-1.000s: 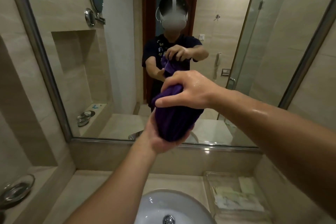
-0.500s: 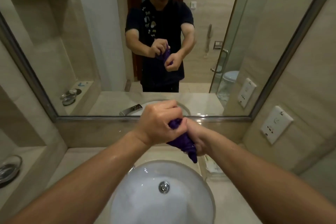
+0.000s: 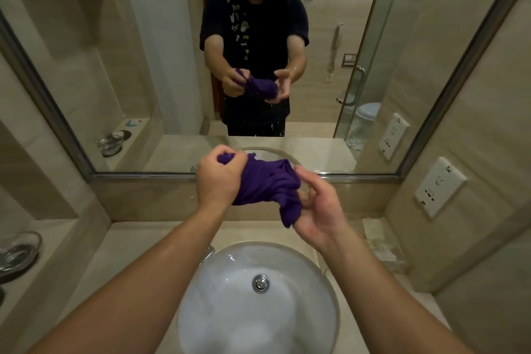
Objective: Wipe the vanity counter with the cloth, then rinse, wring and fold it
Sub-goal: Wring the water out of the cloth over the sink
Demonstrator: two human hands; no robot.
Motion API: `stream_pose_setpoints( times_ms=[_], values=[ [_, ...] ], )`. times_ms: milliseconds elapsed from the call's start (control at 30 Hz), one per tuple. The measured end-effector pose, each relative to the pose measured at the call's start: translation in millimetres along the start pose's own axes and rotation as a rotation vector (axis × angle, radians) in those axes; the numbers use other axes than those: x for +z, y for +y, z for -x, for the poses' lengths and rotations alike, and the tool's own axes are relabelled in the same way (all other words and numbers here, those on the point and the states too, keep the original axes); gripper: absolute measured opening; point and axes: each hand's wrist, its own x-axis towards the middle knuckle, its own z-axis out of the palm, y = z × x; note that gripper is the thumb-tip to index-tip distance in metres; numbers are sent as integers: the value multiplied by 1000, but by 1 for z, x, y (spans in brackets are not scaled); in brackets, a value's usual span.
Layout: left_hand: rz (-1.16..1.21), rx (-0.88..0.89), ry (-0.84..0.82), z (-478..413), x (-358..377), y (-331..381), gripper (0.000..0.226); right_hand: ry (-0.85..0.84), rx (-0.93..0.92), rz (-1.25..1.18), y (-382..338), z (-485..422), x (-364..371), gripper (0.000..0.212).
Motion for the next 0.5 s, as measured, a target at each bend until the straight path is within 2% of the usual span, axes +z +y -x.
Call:
stream_pose_setpoints(
  times_ms=[33,100,133,167,200,267,300,400,500],
  values=[
    [74,-127,29,0,1,0,21,-13,-135,116,6,1,-2,70],
    [235,-354,47,7,6,3,18,1,-451,468,19,4,3,73],
    [319,-462,20,14,11,5,14,33,-583,585,24,4,6,67],
    [407,-556,-18,22,15,5,7,63,-670,618,27,4,9,57],
    [473,-641,-51,31,18,5,10,92,-714,605,28,3,11,44],
    [545,-751,-76,45,23,3,25,132,-695,533,24,2,19,21],
    [557,-769,-72,50,25,1,27,139,-638,483,23,0,22,17],
    [665,-816,-176,58,24,2,33,91,-513,377,24,-2,26,13],
    [865,-1019,-430,63,9,-8,62,98,-582,388,16,-3,26,18]
  ],
)
